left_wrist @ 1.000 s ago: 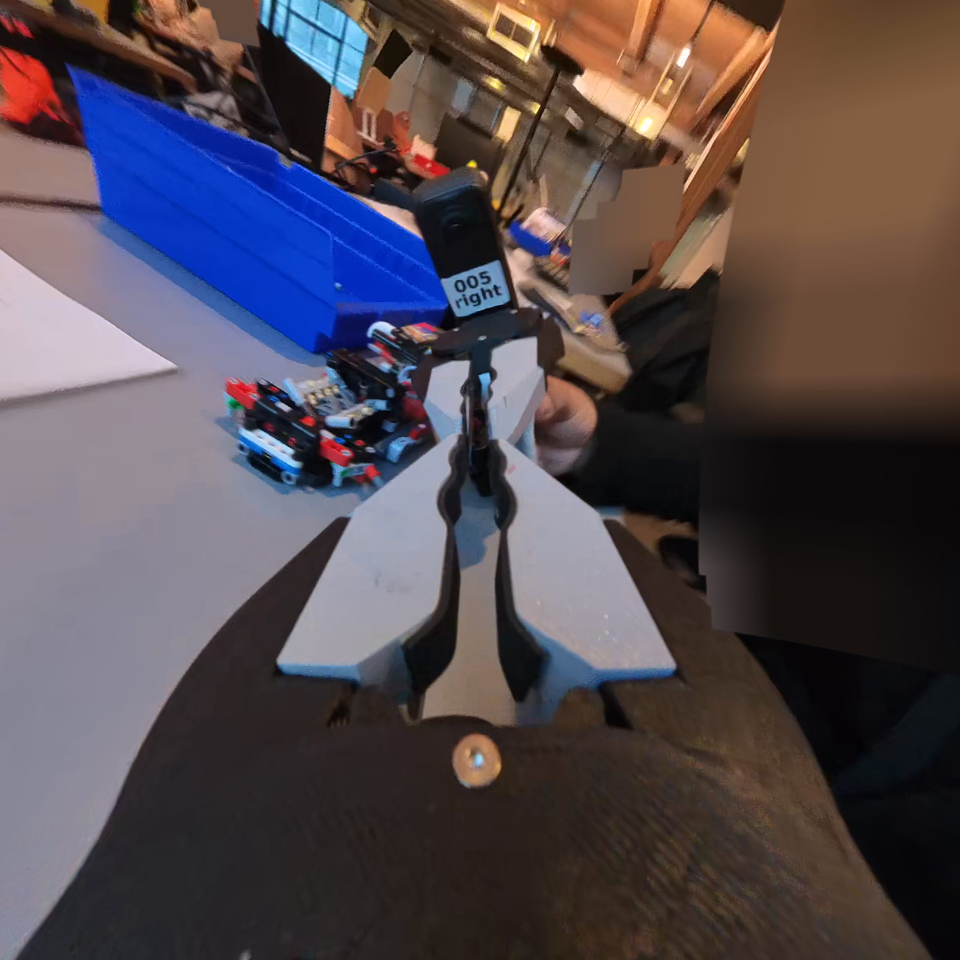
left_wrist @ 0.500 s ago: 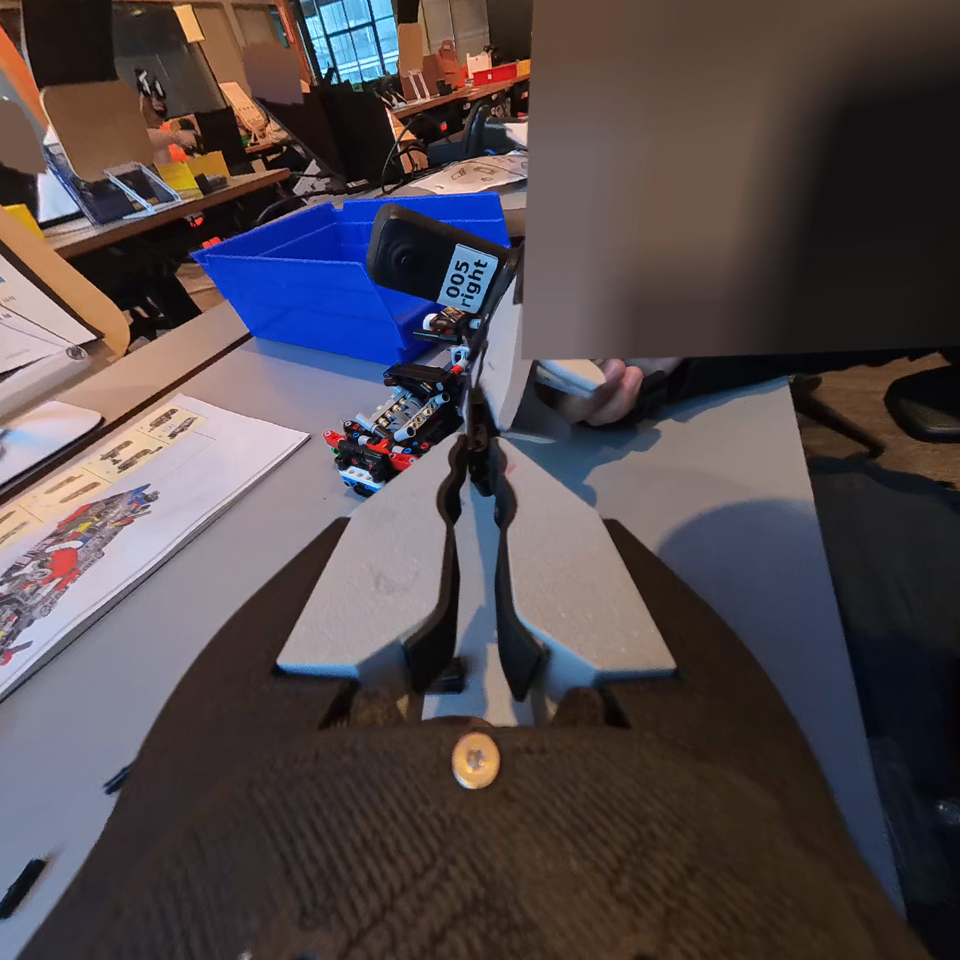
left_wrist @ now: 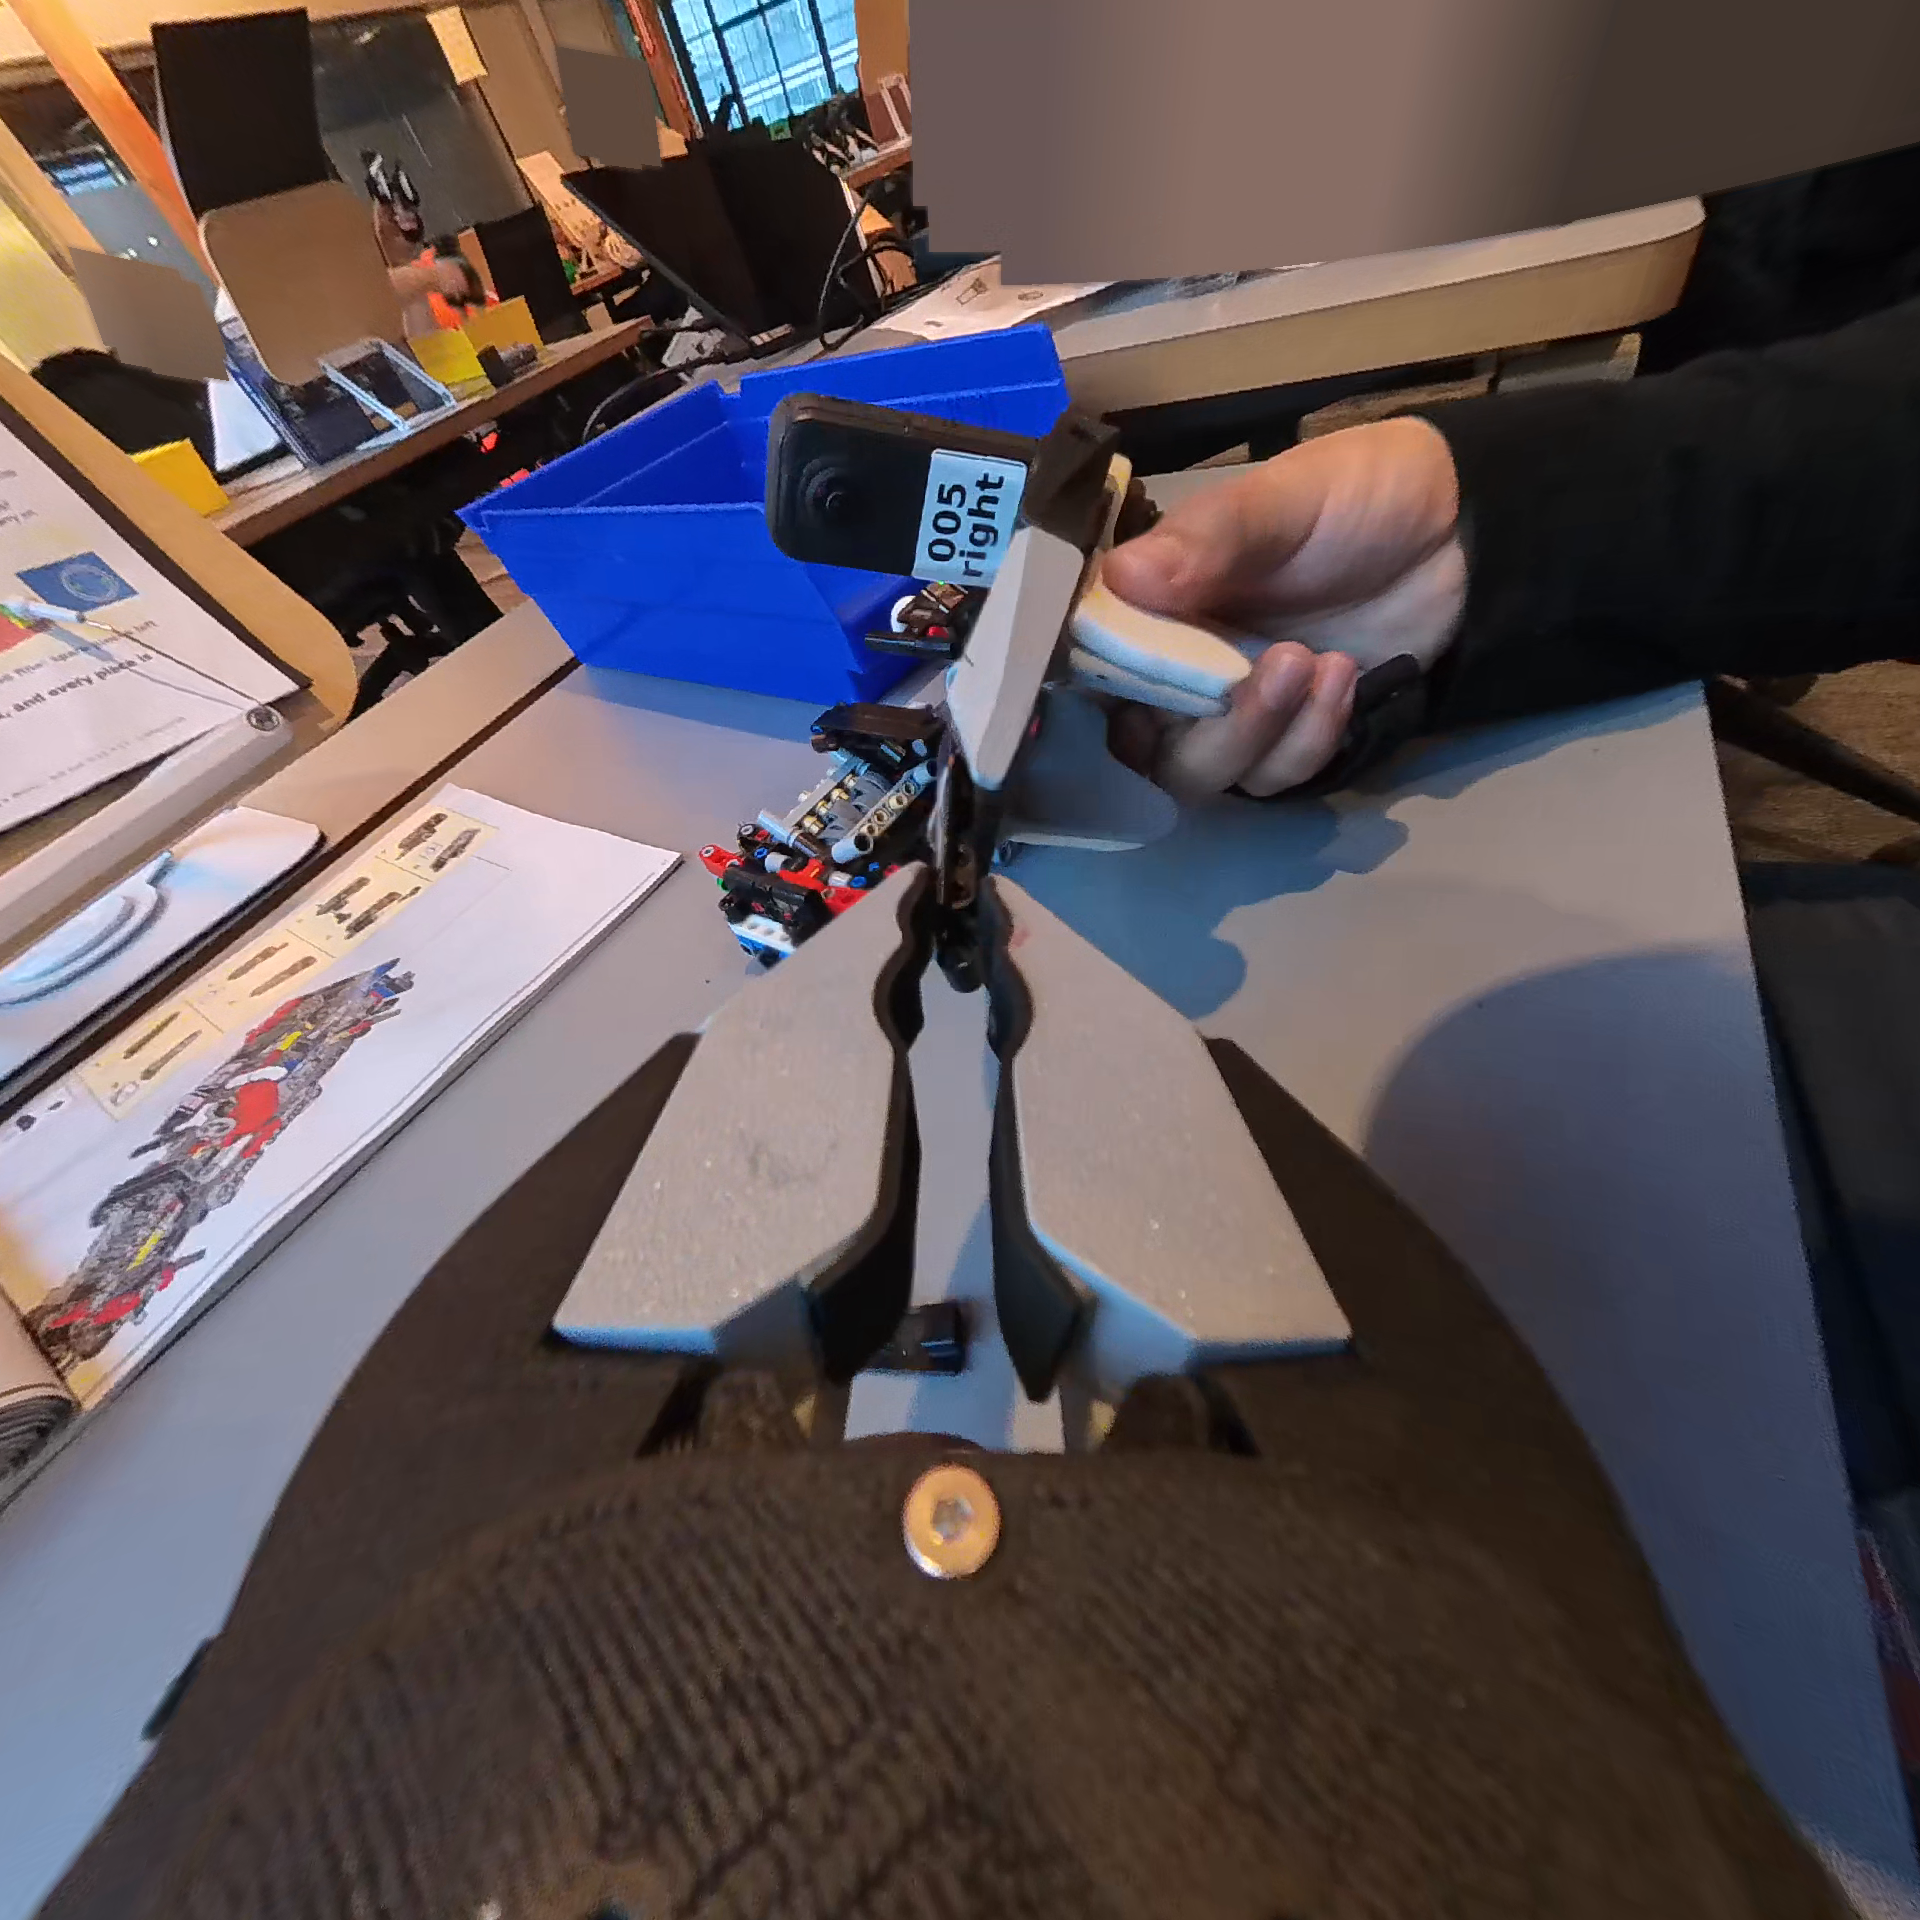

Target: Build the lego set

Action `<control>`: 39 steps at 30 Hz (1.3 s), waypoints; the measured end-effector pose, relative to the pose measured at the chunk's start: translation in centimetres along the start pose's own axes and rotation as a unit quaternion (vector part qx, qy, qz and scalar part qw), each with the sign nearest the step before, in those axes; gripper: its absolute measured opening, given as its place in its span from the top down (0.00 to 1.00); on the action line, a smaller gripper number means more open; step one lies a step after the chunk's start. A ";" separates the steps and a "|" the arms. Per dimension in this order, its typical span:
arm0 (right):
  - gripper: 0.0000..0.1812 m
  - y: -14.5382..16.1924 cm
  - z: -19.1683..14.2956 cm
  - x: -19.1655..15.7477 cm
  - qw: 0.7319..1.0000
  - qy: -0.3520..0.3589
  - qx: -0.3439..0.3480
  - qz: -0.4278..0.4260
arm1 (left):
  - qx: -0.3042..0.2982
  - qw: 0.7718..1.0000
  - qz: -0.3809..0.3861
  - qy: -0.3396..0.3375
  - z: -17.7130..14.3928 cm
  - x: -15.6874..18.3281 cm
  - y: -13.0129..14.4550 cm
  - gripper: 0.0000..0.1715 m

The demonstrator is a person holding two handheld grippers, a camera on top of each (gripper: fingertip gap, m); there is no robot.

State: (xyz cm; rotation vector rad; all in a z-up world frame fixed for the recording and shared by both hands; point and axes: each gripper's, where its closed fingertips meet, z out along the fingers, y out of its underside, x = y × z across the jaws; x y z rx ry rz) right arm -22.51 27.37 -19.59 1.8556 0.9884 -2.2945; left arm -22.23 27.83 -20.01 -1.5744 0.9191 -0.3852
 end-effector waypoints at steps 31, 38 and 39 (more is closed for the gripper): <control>0.92 -1.4 0.3 -0.8 0.962 0.116 0.026 -0.247 | 0.134 0.888 -0.424 0.120 -0.4 -1.2 -1.7 0.97; 0.99 -1.1 -0.1 -0.7 0.956 0.133 0.011 -0.260 | 0.110 0.924 -0.352 0.104 -0.4 -0.5 -1.7 0.98; 0.99 -1.0 0.0 -0.7 0.955 0.135 0.008 -0.265 | 0.097 0.931 -0.336 0.105 -0.4 -0.4 -1.7 0.98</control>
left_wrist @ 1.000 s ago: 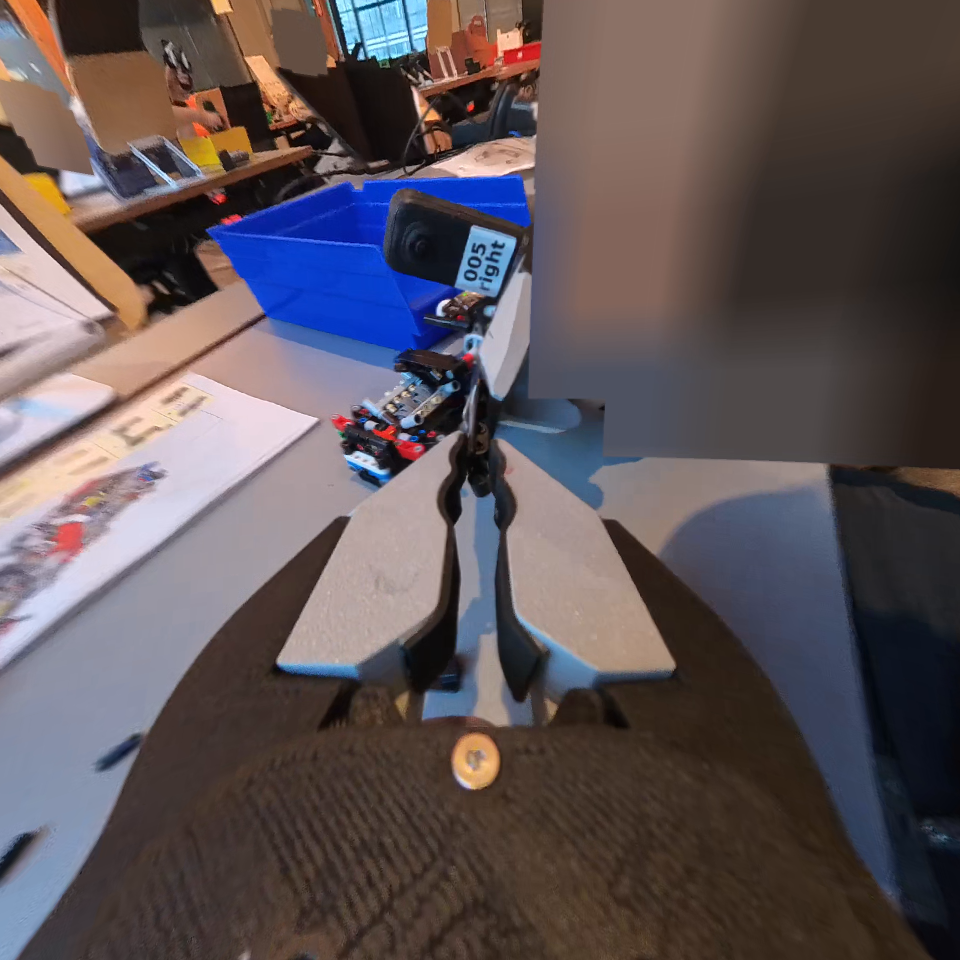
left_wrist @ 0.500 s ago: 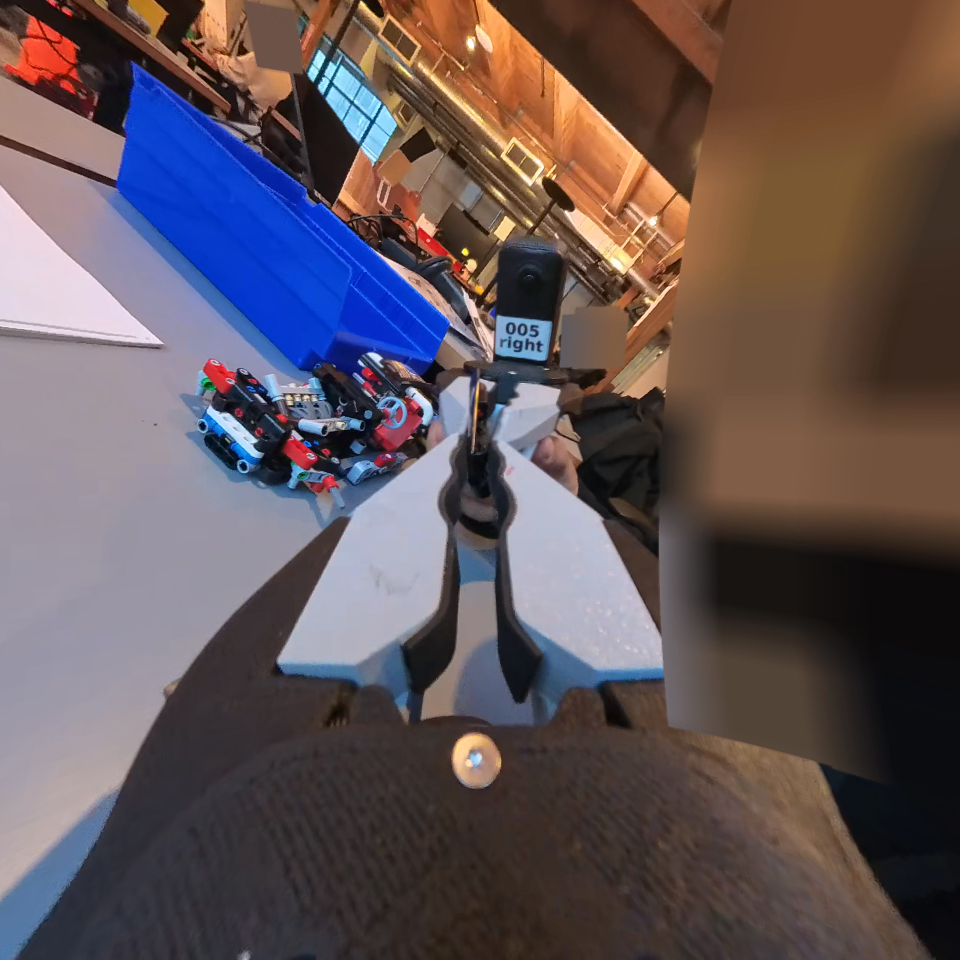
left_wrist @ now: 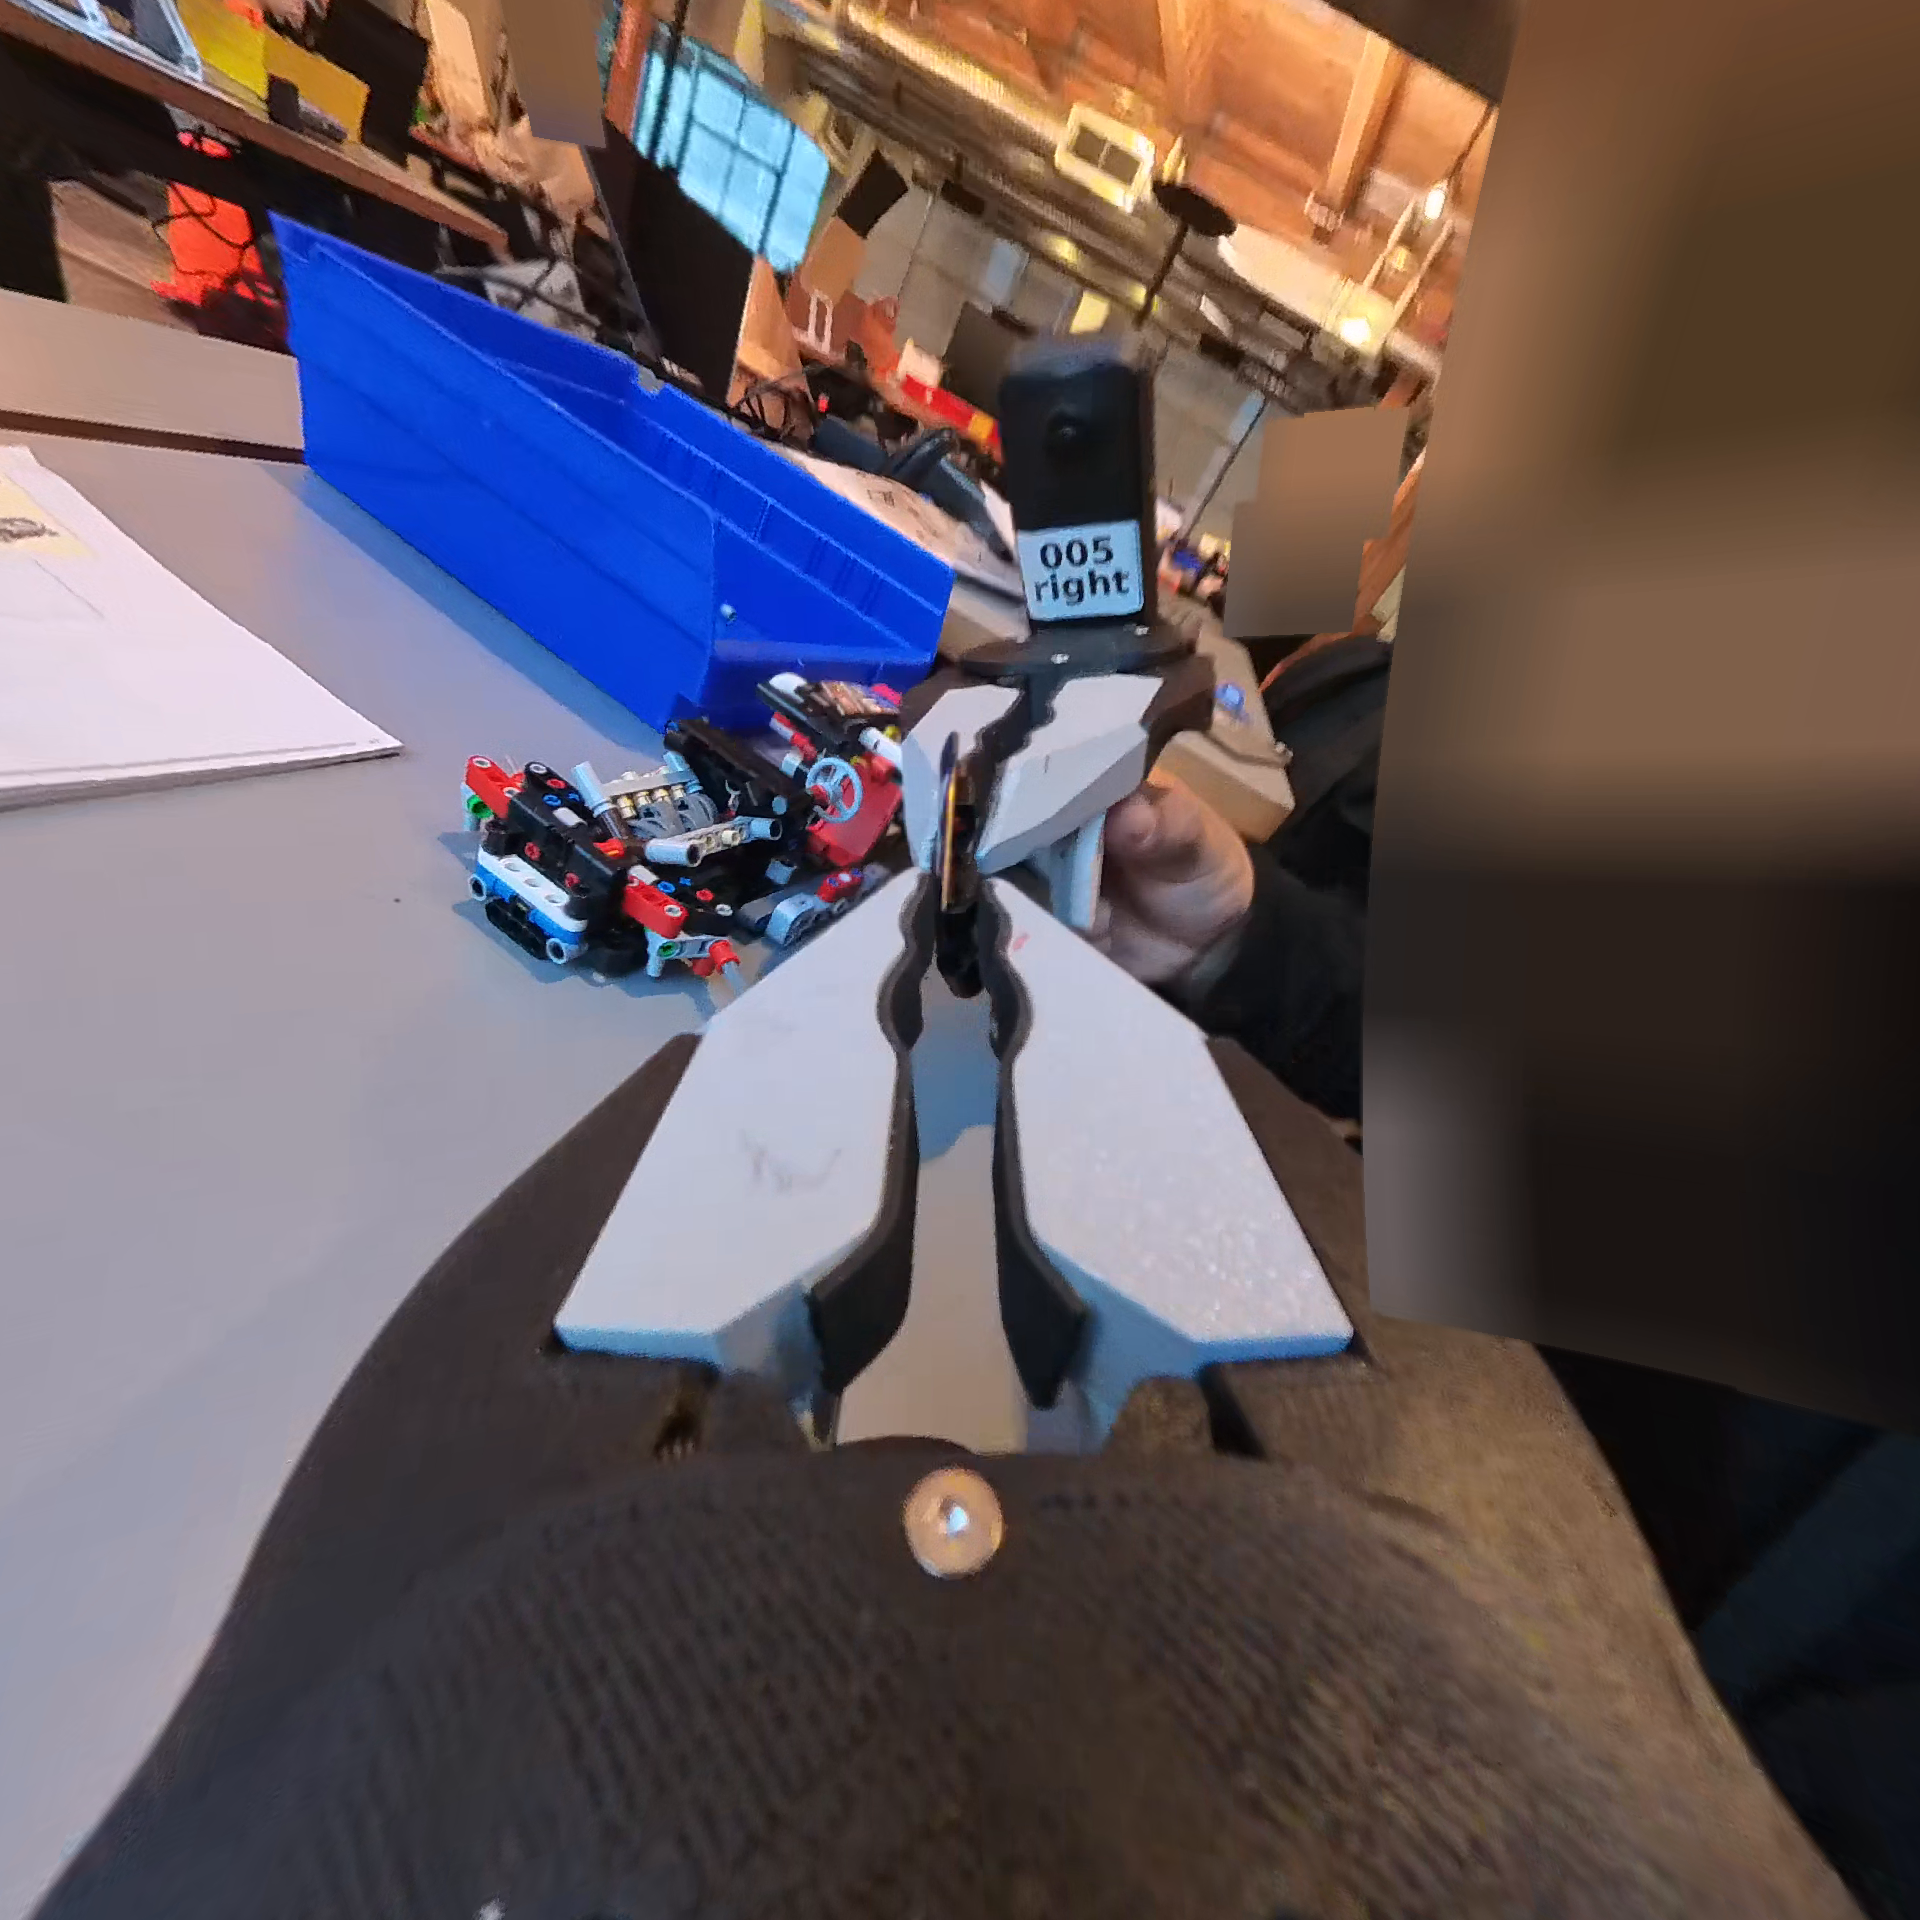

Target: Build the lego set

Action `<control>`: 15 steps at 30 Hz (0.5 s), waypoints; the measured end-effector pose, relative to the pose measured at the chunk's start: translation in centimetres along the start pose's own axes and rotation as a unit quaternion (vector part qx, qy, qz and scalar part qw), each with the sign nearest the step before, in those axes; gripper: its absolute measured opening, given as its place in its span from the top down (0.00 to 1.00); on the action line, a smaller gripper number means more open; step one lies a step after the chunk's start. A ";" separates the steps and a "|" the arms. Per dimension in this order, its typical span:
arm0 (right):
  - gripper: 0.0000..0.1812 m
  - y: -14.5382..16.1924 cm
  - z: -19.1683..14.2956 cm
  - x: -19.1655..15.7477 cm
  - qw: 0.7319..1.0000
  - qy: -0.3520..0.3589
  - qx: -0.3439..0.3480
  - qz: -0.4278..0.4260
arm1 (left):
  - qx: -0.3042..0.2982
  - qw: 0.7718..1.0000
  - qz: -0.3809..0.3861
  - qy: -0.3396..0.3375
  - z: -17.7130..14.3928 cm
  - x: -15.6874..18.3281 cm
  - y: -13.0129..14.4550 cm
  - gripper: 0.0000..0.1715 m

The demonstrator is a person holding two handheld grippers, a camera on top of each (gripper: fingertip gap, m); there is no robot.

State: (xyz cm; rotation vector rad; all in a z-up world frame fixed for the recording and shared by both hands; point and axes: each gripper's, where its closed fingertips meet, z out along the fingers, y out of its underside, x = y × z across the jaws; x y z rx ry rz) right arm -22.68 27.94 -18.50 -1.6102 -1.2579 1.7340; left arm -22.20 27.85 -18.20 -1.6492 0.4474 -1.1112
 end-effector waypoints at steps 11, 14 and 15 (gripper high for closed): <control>0.99 0.3 0.0 -0.4 1.000 -0.002 -0.014 -0.004 | -0.154 0.982 0.103 -0.031 0.7 0.3 1.3 0.98; 0.98 0.2 -0.1 -0.3 0.998 -0.026 -0.001 0.053 | -0.142 0.974 0.160 -0.073 0.8 0.1 1.2 0.98; 0.98 0.2 -0.2 -0.2 0.996 -0.038 0.006 0.082 | -0.135 0.972 0.173 -0.084 0.8 0.0 1.1 0.98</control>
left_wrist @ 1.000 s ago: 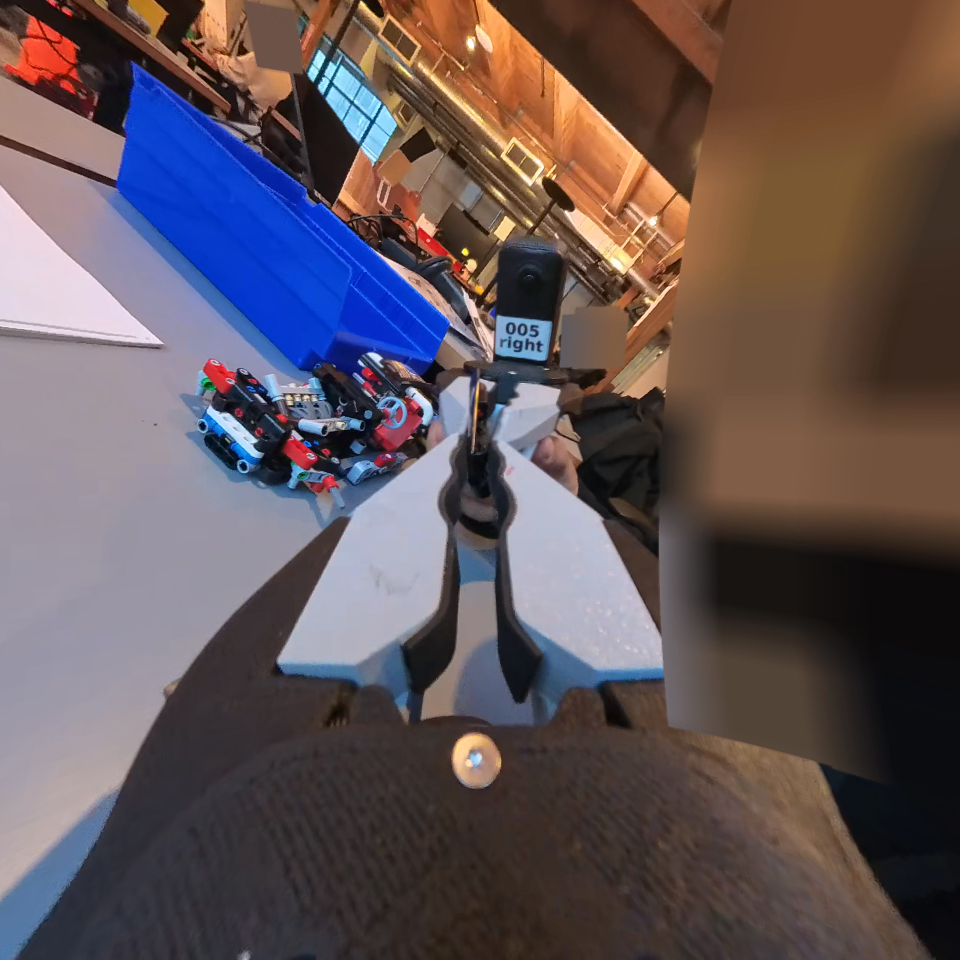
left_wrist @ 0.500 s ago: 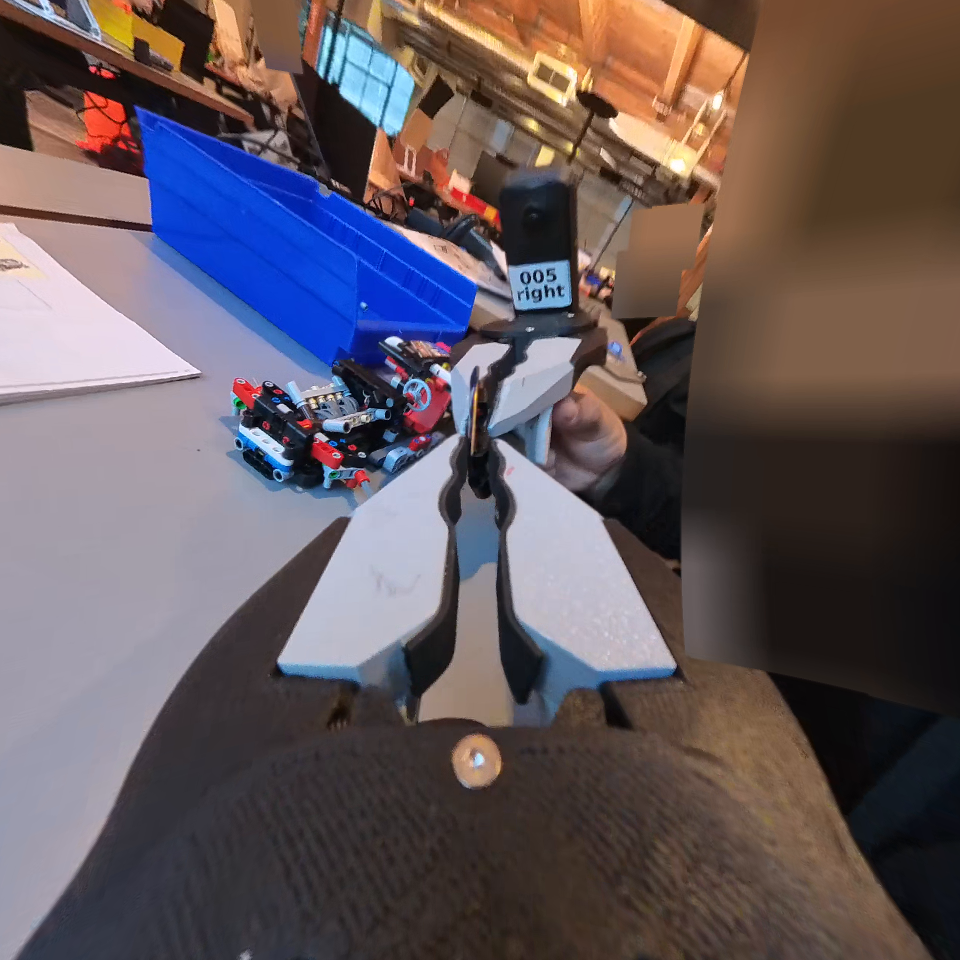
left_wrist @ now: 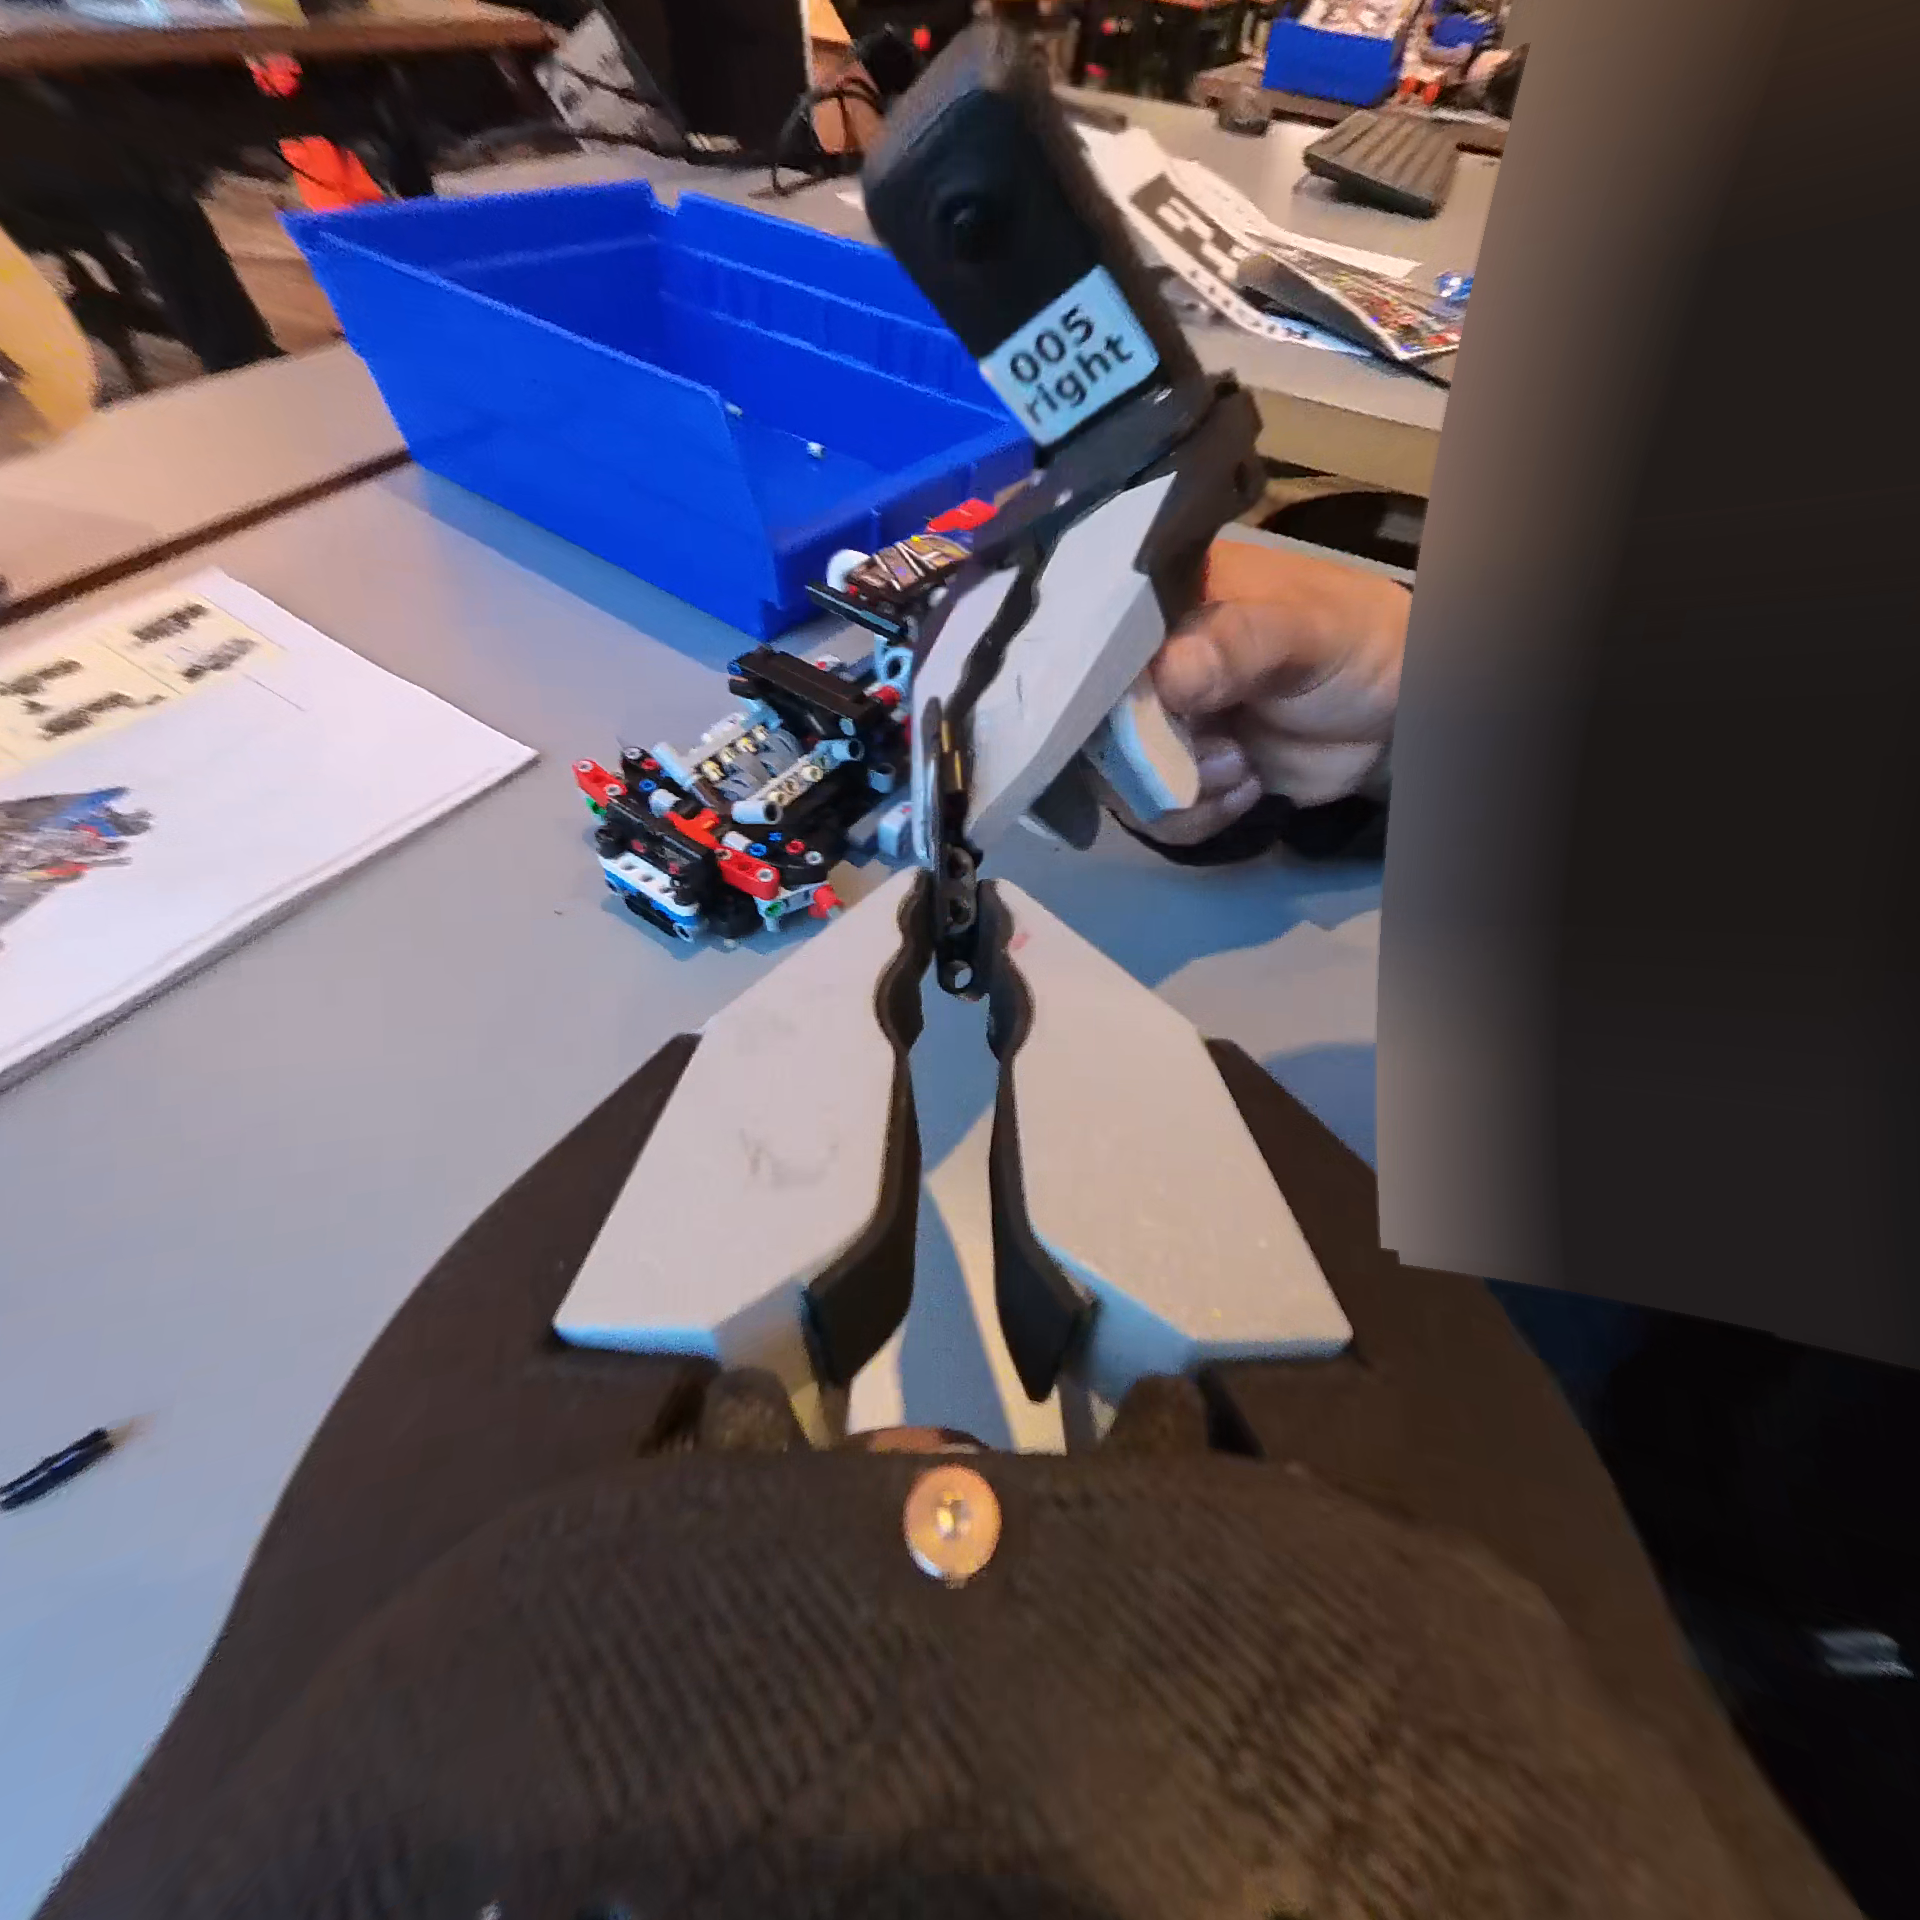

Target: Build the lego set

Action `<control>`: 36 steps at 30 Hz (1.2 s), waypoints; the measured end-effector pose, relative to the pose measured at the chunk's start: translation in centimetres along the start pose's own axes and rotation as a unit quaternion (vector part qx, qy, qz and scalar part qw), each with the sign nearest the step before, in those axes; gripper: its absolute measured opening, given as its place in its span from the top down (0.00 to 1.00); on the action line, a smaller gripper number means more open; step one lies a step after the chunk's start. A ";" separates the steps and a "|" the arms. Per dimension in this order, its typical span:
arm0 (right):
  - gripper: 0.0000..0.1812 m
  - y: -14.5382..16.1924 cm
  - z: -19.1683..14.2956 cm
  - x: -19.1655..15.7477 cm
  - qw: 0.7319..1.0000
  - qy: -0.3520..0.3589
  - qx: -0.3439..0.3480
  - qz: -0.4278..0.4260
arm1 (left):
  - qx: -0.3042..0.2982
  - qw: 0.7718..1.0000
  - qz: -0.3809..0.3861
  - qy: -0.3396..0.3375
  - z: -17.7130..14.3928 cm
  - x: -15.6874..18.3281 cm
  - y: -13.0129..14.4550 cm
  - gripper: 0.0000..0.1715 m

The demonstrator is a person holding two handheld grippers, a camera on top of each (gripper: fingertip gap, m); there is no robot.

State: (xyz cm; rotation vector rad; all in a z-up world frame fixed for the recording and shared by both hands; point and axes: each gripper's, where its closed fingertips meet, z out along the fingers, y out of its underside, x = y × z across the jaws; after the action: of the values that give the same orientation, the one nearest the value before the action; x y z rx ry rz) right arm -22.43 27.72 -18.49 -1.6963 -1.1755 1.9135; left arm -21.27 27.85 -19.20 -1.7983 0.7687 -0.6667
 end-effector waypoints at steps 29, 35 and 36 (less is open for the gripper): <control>0.98 -0.6 0.3 2.6 0.981 -0.016 0.086 0.173 | -0.014 0.953 0.206 -0.220 0.8 -3.1 0.7 0.98; 0.98 -0.9 0.2 2.9 0.973 -0.026 0.106 0.201 | -0.018 0.943 0.229 -0.240 1.1 -3.3 0.5 0.98; 0.98 -1.0 0.2 2.8 0.972 -0.028 0.110 0.205 | -0.013 0.943 0.229 -0.240 1.1 -3.3 0.3 0.98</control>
State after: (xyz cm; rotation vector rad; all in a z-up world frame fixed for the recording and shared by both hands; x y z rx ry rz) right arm -23.52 30.24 -19.63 -1.8778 -0.6299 2.2422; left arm -22.63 30.90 -20.15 -1.6260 0.8136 0.0902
